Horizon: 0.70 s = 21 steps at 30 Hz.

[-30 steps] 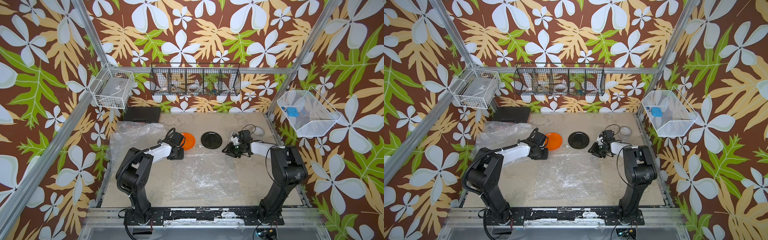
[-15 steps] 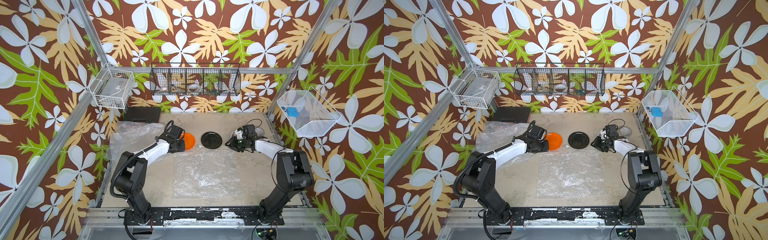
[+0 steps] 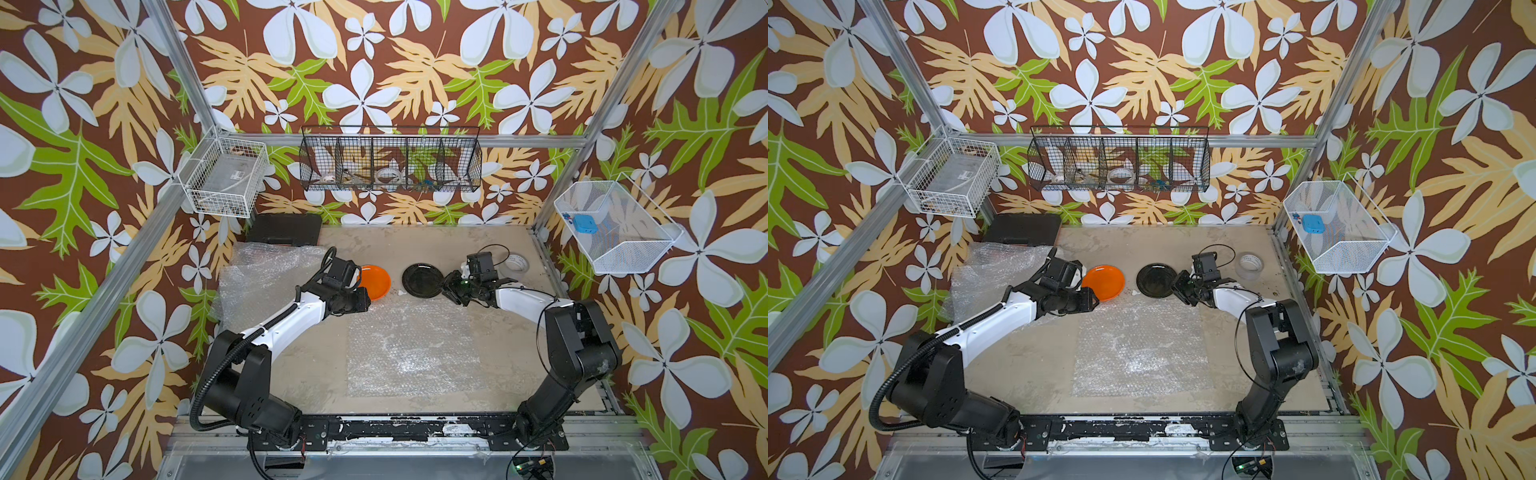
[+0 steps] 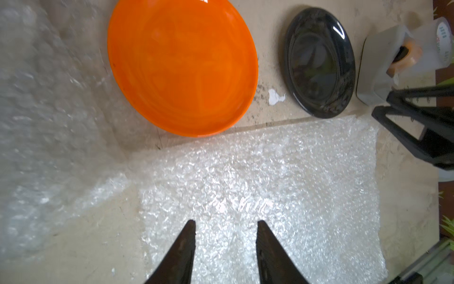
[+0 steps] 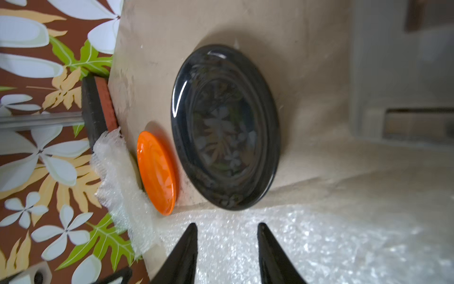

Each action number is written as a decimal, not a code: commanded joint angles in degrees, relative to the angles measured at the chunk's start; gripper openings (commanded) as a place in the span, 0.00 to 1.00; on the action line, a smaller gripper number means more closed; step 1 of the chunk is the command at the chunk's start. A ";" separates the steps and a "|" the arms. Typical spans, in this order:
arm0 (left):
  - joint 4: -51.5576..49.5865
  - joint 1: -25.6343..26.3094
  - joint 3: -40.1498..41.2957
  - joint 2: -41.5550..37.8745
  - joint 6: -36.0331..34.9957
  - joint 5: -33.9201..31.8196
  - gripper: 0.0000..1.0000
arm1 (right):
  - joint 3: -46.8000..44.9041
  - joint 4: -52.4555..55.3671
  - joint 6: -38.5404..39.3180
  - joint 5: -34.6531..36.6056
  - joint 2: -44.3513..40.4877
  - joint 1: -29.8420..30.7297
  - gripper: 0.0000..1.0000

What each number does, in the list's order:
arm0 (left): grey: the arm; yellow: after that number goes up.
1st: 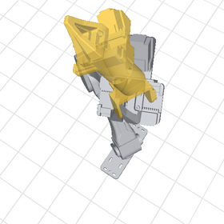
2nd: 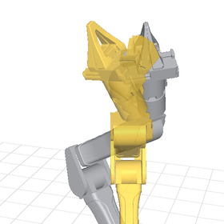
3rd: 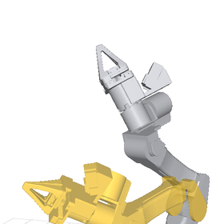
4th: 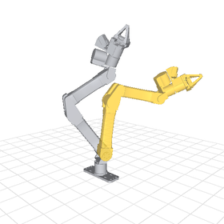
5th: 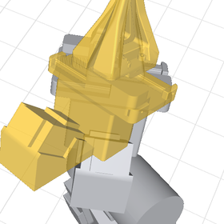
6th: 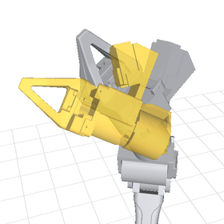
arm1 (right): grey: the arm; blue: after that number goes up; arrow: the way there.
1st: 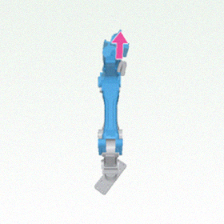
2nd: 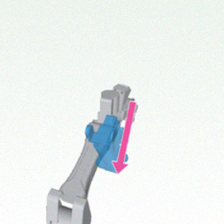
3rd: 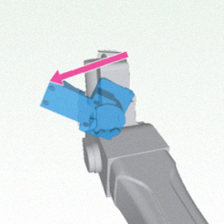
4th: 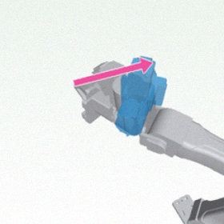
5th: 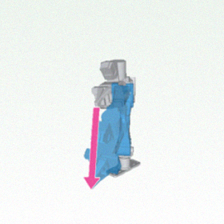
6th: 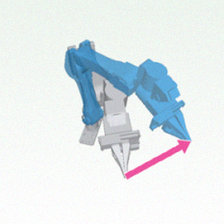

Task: Wrap dinner plates in bubble wrap
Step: Pick up the plate from the center of the board.

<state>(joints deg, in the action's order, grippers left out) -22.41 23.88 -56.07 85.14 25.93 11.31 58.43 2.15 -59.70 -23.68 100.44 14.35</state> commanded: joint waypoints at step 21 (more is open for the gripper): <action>2.82 -0.15 6.94 -3.14 2.95 4.62 0.44 | 4.06 -6.17 -4.41 4.82 11.90 0.24 0.28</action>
<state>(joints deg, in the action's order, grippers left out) -19.42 23.88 -49.01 82.32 28.36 16.53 62.33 -4.40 -62.78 -19.97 111.79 14.63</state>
